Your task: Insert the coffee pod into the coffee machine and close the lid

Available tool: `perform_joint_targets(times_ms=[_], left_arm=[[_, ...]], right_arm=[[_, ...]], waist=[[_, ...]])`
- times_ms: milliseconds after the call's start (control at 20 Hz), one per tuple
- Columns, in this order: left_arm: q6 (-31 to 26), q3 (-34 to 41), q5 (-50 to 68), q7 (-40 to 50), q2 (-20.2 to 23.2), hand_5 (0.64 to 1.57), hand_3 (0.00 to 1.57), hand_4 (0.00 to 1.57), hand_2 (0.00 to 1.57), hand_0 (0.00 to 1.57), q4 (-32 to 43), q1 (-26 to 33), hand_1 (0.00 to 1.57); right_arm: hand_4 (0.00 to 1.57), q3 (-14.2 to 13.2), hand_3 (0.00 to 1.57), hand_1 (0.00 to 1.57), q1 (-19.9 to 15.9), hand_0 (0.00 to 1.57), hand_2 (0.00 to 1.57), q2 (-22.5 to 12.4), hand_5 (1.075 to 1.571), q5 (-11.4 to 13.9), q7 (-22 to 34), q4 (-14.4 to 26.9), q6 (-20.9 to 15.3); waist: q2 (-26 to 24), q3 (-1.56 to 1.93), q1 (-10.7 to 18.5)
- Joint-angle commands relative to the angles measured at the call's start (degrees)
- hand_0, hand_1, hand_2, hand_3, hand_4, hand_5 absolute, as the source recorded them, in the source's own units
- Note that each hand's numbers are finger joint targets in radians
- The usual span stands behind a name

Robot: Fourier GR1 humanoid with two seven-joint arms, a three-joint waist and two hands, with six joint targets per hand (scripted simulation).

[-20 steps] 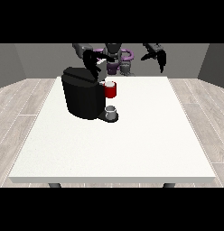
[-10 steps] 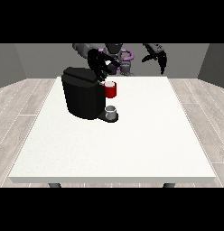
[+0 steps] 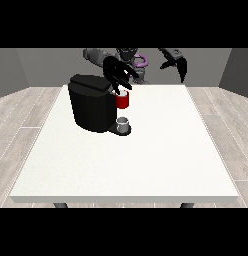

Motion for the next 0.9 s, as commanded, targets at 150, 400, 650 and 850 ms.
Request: perform_joint_targets(times_ms=[150,400,650,850], left_arm=[[-1.4,-1.6,0.0,0.1,-0.5,1.571,0.00,0.40,0.00,0.00,0.1,-3.7,0.00],[-1.7,-0.3,0.6,-0.6,0.5,1.571,0.00,0.42,0.00,0.00,0.9,-7.3,0.00],[-3.1,2.9,2.5,-2.6,3.3,1.571,0.00,0.00,0.00,0.00,1.6,-8.0,0.00],[-3.7,2.0,3.9,1.1,2.6,1.571,0.00,0.31,0.00,0.00,-2.4,-7.5,0.00]], right_arm=[[0.00,1.2,0.00,0.00,-7.7,0.00,0.00,5.0,1.571,-2.6,-4.7,-4.0,0.7],[0.00,1.1,0.00,0.00,-11.7,0.00,0.00,4.3,1.571,-2.3,-4.5,-4.8,0.9],[0.00,0.6,0.00,0.00,-14.6,0.00,0.00,7.5,1.571,-2.7,-7.4,-2.0,-1.4],[0.10,-1.1,0.00,0.00,-15.5,0.00,0.00,6.2,1.571,-3.1,-11.5,3.3,-0.7]], waist=[[2.7,-2.13,8.3],[6.3,-2.24,8.7],[9.9,-2.26,8.5],[8.5,-2.22,9.4]])
